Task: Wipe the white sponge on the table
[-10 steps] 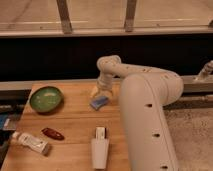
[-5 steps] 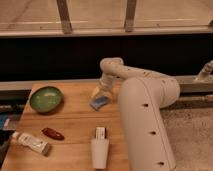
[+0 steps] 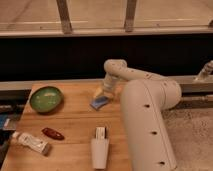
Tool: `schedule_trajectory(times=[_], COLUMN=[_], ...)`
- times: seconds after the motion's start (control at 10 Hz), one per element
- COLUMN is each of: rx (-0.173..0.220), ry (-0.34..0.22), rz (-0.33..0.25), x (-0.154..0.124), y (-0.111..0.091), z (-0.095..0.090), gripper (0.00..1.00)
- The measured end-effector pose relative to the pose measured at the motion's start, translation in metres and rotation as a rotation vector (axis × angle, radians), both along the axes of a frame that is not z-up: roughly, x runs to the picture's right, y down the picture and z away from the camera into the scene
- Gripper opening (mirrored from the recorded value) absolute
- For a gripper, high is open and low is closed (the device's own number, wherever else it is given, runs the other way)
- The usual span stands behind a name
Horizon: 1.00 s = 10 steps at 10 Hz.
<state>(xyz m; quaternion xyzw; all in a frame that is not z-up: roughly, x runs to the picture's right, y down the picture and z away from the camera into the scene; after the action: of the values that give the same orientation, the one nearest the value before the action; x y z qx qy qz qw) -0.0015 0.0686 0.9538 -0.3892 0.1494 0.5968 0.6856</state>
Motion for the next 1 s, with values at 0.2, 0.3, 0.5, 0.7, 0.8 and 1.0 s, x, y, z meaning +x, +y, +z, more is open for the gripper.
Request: schedule_trajectory(times=[0.2,0.3,0.5,0.7,0.8,1.0], rx=[0.002,0.004,0.003,0.000,0.003,0.012], ry=[-0.010,-0.015,-0.019,-0.020,-0.020,-0.023], rz=[-0.014,-0.020,-0.030,-0.036,-0.040,-0.048], x=[-0.007,-0.011,-0.016,-0.016,-0.016,-0.014], y=[0.003,0.003,0.005,0.006,0.006,0.006], z=[-0.004,-0.005,-0.005,-0.002,-0.002,-0.002], gripper=[0.80,0.80,0.80,0.79,0.73,0.47])
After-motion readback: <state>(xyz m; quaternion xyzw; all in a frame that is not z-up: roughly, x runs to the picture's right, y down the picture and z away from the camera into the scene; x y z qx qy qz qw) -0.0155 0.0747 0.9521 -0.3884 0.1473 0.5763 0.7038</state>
